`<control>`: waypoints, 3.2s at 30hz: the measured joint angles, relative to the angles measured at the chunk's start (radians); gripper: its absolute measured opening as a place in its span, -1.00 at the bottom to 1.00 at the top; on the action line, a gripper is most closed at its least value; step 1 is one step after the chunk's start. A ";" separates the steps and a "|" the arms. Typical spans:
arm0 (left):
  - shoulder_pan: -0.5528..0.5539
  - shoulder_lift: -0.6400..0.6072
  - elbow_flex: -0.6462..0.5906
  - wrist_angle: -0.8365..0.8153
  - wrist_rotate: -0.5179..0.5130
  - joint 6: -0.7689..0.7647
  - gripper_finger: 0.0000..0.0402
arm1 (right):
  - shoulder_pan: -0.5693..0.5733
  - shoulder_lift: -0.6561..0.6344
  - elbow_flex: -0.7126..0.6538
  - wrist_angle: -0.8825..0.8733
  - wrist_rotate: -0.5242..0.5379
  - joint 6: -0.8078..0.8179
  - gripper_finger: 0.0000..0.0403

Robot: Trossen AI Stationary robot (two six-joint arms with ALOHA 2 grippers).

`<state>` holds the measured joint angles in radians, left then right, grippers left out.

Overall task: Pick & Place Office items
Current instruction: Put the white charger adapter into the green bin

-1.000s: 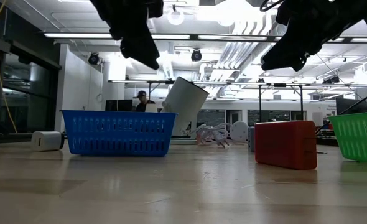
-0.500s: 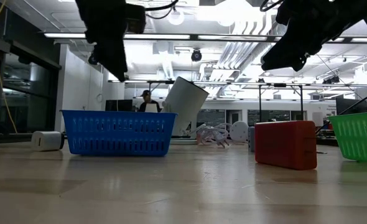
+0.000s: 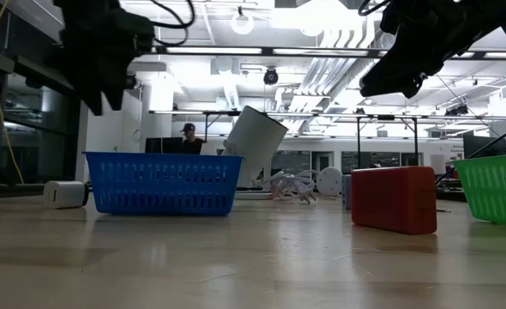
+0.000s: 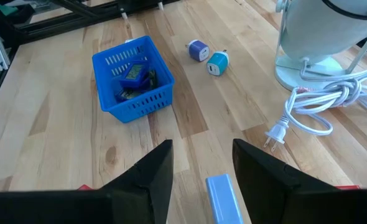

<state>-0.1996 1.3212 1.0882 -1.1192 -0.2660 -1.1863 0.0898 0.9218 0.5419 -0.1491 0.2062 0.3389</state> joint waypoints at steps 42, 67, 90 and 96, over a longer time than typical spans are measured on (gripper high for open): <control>-0.144 0.194 -0.237 0.283 0.038 -0.291 0.08 | 0.000 0.000 0.000 0.003 0.000 0.000 -0.24; -0.097 0.194 -0.257 0.309 0.118 -0.279 -0.20 | 0.000 0.000 0.000 0.003 0.000 0.000 -0.24; -0.097 0.120 -0.257 0.223 0.050 -0.277 -0.39 | 0.000 0.000 0.000 0.003 0.000 0.000 -0.24; -0.097 -0.031 -0.257 0.203 -0.100 -0.111 -0.39 | 0.000 0.000 0.000 0.003 0.000 0.000 -0.24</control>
<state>-0.2966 1.2899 0.8312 -0.9158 -0.3662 -1.2973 0.0896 0.9218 0.5419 -0.1463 0.2062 0.3387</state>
